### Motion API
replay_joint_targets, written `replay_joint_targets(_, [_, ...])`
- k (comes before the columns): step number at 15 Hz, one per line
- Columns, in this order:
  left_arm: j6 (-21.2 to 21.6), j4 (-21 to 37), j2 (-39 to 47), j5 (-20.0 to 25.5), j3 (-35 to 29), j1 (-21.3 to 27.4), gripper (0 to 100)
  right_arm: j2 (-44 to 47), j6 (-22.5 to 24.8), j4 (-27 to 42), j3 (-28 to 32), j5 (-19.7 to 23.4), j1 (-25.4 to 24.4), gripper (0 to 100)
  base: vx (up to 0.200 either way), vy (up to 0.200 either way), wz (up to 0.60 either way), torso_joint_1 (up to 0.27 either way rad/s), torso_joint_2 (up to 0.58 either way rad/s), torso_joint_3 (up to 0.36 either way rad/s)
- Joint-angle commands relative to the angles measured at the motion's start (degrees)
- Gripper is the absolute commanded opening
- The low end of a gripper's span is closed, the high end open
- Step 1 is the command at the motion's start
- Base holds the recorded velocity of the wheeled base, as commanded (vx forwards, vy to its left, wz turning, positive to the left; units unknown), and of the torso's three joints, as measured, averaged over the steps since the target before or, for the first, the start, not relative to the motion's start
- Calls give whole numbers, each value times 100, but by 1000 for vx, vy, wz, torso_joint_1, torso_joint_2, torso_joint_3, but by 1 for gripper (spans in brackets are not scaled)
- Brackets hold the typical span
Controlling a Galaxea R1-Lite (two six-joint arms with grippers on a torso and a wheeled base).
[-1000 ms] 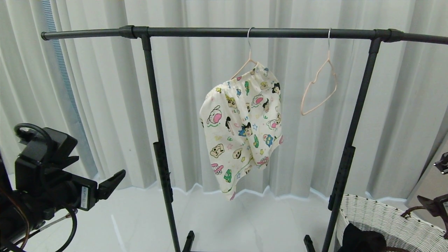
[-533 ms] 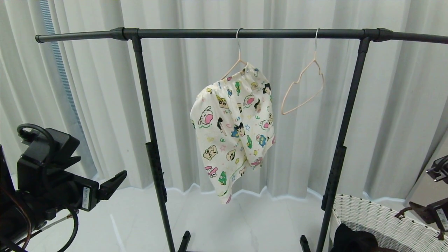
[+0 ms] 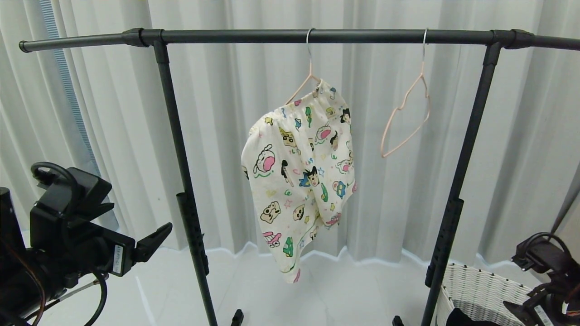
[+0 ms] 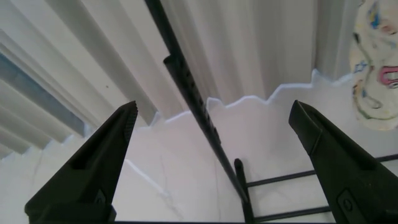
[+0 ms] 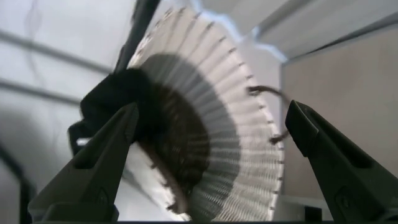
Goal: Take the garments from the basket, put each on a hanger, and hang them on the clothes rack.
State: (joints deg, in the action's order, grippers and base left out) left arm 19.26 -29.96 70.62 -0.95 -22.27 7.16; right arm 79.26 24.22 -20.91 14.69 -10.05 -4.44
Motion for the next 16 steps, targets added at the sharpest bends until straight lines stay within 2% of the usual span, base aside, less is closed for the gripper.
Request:
replay_joint_targets(1, [-1,-1,-40,-2,-5,111,100,757,4,-388,-397,187,-92,100,0,0,0,0,0,0])
replay_joint_targets(6, [-1,-1,-92,-2,30,383,100,2032,4,-1399,-863,627,-479,100,0,0,0,0,0,0])
replay_joint_targets(8, [-1,-1,-119,-19,56,559,100,2339,4,-1504,-871,627,-523,100,0,0,0,0,0,0])
replay_joint_targets(12, [-1,-1,-119,-19,188,568,100,2788,12,-1513,-783,600,-462,100,0,0,0,0,0,0])
replay_joint_targets(15, [-1,-1,-110,-19,197,568,100,3051,12,-1513,-590,38,-347,100,0,0,0,0,0,0])
replay_joint_targets(16, [-1,-1,-101,-10,197,568,100,3104,12,-1513,-537,38,-295,100,0,0,0,0,0,0])
